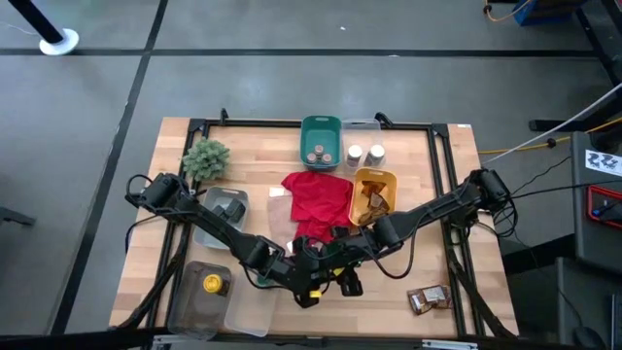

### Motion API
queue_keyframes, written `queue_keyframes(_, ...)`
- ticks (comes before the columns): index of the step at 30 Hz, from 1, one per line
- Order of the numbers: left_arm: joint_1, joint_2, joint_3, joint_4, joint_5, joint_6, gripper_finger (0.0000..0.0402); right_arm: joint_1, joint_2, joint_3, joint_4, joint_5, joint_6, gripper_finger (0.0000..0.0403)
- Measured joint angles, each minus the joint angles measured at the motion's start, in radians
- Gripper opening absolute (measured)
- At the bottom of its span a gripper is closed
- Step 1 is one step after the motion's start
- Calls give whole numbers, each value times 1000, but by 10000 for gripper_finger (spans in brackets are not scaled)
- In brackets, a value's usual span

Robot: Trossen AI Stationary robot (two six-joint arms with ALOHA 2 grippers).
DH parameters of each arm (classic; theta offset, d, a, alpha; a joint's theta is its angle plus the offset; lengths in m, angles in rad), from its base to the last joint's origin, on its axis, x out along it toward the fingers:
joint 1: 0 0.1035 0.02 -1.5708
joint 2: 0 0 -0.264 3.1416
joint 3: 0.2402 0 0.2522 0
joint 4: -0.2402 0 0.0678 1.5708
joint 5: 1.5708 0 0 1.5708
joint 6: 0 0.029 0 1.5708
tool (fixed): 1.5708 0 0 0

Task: Sort spices by type
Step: Put the green seasoning into the bottom left transparent bin

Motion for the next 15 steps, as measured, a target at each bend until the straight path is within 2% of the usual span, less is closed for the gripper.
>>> queue_keyframes(7,-22,-33,0,-10,-9,3,182,0,-62,0,-42,15,-49,251)
queue_keyframes(11,-49,-84,0,-33,-44,-15,182,2,-140,0,-68,89,-54,251)
queue_keyframes(15,-106,-138,1,-49,-137,-57,182,0,-214,0,-92,175,-55,252)
